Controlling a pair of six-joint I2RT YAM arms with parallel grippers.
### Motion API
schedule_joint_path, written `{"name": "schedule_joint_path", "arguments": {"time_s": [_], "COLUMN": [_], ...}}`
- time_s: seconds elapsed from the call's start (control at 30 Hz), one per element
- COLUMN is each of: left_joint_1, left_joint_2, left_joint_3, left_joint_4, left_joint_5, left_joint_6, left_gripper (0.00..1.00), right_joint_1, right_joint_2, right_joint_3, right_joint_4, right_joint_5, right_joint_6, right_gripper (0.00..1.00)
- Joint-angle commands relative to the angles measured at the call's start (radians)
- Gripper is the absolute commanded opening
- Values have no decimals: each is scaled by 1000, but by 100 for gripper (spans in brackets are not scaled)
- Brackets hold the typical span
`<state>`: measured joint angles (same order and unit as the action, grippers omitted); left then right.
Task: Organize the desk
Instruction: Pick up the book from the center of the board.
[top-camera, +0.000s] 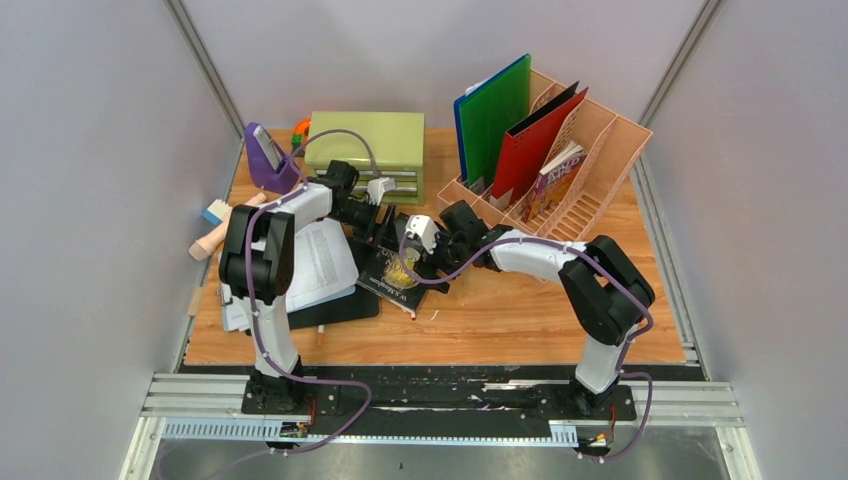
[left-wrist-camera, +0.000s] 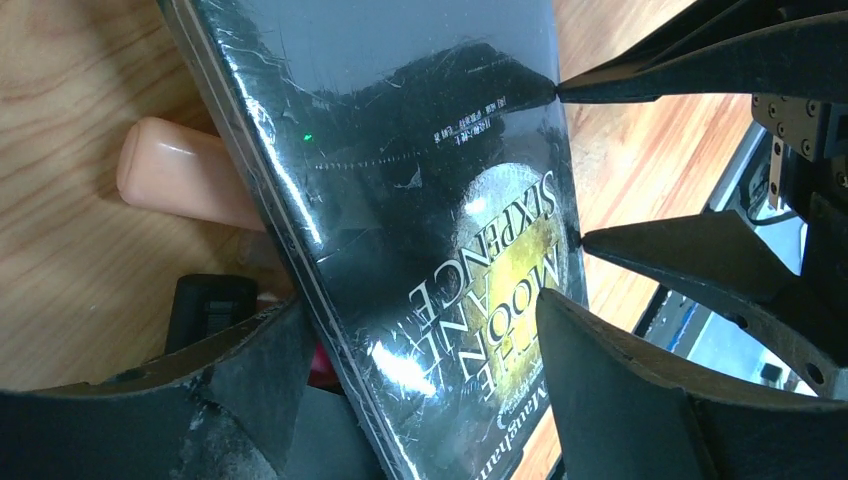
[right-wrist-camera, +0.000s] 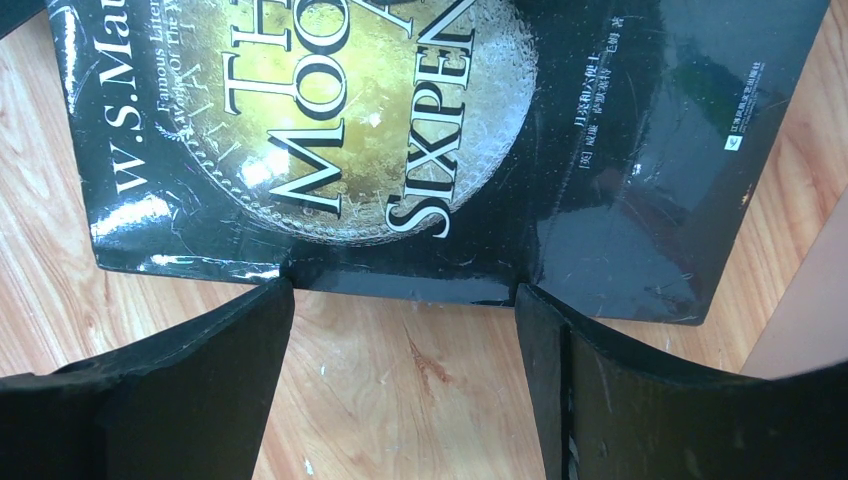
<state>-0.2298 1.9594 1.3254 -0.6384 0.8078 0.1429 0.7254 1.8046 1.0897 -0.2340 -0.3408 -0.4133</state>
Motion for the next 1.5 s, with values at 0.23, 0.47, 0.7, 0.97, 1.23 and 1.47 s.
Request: {"name": "schedule_joint_path", "arguments": {"time_s": [0.23, 0.47, 0.7, 0.97, 1.23, 1.47], "left_joint_1": [24, 24, 24, 24, 23, -26], "left_joint_2": [-5, -3, 14, -23, -96, -214], "left_joint_3": [71, 84, 121, 207, 293, 379], "left_joint_4": [-112, -133, -202, -375, -563, -707], "left_joint_5": [112, 137, 157, 240, 308, 267], "left_joint_6": [-11, -10, 36, 176, 332, 456], "left_gripper": [62, 35, 7, 0, 0, 0], "right_joint_1": [9, 9, 9, 1, -60, -127], "right_joint_2": [47, 10, -74, -293, -401, -413], "right_joint_3": [7, 13, 25, 33, 161, 243], "right_joint_4": [-15, -19, -40, -86, -239, -311], "right_joint_5": [38, 45, 55, 92, 25, -191], "right_joint_6": [14, 16, 20, -12, -19, 56], "right_gripper": [82, 83, 86, 95, 100, 100]}}
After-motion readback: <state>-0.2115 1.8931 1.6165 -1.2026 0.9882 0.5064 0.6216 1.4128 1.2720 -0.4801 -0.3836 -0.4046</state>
